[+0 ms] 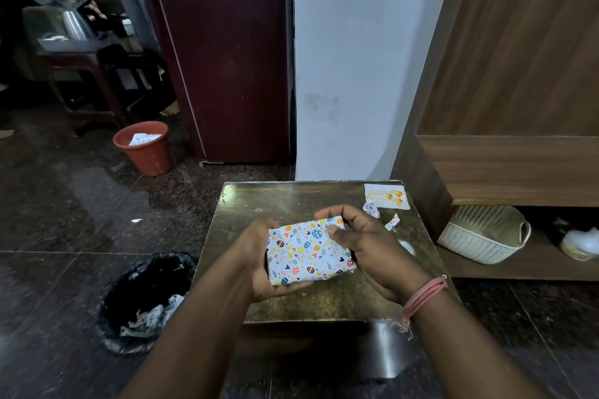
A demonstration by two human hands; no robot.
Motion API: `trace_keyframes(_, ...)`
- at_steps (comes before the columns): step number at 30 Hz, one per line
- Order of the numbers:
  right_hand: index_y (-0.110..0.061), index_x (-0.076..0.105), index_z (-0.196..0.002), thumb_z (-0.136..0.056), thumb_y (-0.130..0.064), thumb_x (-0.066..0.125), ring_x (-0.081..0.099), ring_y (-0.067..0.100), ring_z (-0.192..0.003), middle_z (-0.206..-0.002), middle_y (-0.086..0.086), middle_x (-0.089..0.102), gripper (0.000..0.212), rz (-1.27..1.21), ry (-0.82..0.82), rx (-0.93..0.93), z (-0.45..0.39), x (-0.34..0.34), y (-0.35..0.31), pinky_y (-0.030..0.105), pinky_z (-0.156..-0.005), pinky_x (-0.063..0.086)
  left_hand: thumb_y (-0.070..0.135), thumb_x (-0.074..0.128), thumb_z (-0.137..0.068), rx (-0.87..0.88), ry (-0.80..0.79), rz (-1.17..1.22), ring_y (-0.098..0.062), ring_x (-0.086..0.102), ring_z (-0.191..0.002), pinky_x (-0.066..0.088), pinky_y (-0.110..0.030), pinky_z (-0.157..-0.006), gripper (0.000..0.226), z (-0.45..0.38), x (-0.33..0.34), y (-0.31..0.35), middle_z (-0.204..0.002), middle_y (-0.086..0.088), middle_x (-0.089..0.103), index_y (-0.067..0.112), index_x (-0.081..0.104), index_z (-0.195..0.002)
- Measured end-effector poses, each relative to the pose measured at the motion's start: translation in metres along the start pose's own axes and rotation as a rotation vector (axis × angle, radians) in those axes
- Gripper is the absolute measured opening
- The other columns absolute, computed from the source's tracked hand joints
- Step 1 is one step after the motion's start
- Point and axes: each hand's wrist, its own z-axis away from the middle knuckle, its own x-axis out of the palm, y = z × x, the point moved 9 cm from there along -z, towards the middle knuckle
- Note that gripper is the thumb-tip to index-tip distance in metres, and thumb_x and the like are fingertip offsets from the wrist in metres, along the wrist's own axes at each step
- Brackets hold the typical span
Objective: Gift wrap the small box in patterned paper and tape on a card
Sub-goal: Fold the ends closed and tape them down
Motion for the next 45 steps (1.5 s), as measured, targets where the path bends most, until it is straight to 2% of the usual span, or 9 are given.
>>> trace_keyframes(5,-0.041,0.033,-0.153,-0.09,-0.003,0.073,0.062,0.015,-0.125,-0.134,-0.006,0.065,0.084,0.126,-0.231,-0.046,0.008,0.012,-0.007,0.039,-0.109,0.049,0.069,0.04,-0.098,-0.02,-0.145,0.063,-0.042,0.074,-0.1,0.057,-0.058,-0.084,0.073,-0.001,0.001,0.008,-0.118,-0.023,0.073,0.009,0.067,-0.128)
trace_keyframes(9,-0.051,0.004,-0.156,-0.078,0.002,0.084,0.056,0.007,-0.131,-0.15,-0.007,0.05,0.123,0.335,-0.339,-0.055,0.014,0.011,-0.006,0.034,-0.11,0.047,0.082,0.038,-0.09,0.015,-0.281,0.047,-0.044,0.069,-0.113,0.049,-0.062,-0.101,0.09,0.0,0.009,0.014,-0.126,-0.025,0.07,0.007,0.062,-0.135)
trace_keyframes(14,-0.051,0.02,-0.153,-0.081,-0.009,0.084,0.064,0.007,-0.12,-0.14,-0.006,0.058,0.106,0.43,-0.214,-0.127,0.008,-0.004,-0.013,0.034,-0.105,0.051,0.066,0.065,-0.085,0.193,-0.4,-0.188,-0.036,0.067,-0.118,0.043,-0.063,-0.107,0.076,0.01,0.023,0.022,-0.131,-0.015,0.07,0.017,0.056,-0.143)
trace_keyframes(19,-0.05,0.037,-0.14,-0.077,-0.006,0.083,0.068,0.016,-0.111,-0.126,-0.003,0.063,0.089,0.439,-0.129,-0.169,0.003,-0.013,-0.011,0.046,-0.098,0.055,0.01,0.094,-0.063,0.456,-0.345,-0.277,-0.025,0.07,-0.116,0.06,-0.046,-0.088,0.121,0.012,0.02,0.035,-0.139,0.001,0.063,0.058,0.024,-0.149)
trace_keyframes(24,-0.047,0.025,-0.152,-0.077,-0.01,0.087,0.059,-0.001,-0.121,-0.137,-0.017,0.055,0.104,0.413,-0.15,-0.122,0.002,-0.014,-0.009,0.026,-0.101,0.052,-0.007,0.089,-0.068,0.609,-0.324,-0.444,-0.014,0.071,-0.111,0.06,-0.033,-0.086,0.118,0.018,0.021,0.041,-0.133,0.002,0.061,0.048,0.027,-0.152)
trace_keyframes(28,-0.049,0.011,-0.157,-0.076,-0.004,0.087,0.06,0.004,-0.125,-0.145,-0.02,0.049,0.12,0.307,-0.179,-0.09,0.001,-0.017,-0.004,0.035,-0.102,0.054,-0.008,0.088,-0.07,0.577,-0.311,-0.428,-0.023,0.073,-0.109,0.062,-0.043,-0.083,0.114,0.017,0.017,0.042,-0.134,0.002,0.058,0.05,0.03,-0.149)
trace_keyframes(35,-0.04,0.045,-0.143,-0.08,-0.028,0.084,0.073,0.038,-0.099,-0.138,0.003,0.056,0.076,0.189,-0.134,0.065,-0.007,-0.024,0.018,0.062,-0.086,0.057,0.029,0.091,-0.075,0.556,-0.194,-0.487,-0.017,0.073,-0.106,0.064,-0.049,-0.081,0.068,0.01,0.007,0.041,-0.128,0.005,0.065,0.037,0.057,-0.134)
trace_keyframes(41,-0.022,0.052,-0.135,-0.092,-0.027,0.074,0.075,0.039,-0.084,-0.115,0.012,0.065,0.048,0.162,-0.092,0.195,-0.009,-0.022,0.032,0.041,-0.069,0.061,0.059,0.089,-0.07,0.599,-0.032,-0.626,-0.013,0.074,-0.084,0.061,-0.035,-0.072,0.046,0.0,-0.002,0.043,-0.095,0.005,0.077,0.033,0.073,-0.104)
trace_keyframes(45,-0.013,0.056,-0.131,-0.094,-0.035,0.07,0.073,0.034,-0.071,-0.103,0.02,0.073,0.045,0.175,-0.031,0.253,-0.01,-0.022,0.039,0.034,-0.056,0.06,0.046,0.086,-0.079,0.63,0.008,-0.681,-0.015,0.067,-0.074,0.049,-0.032,-0.067,0.028,-0.007,-0.001,0.042,-0.087,-0.001,0.077,0.025,0.077,-0.094)
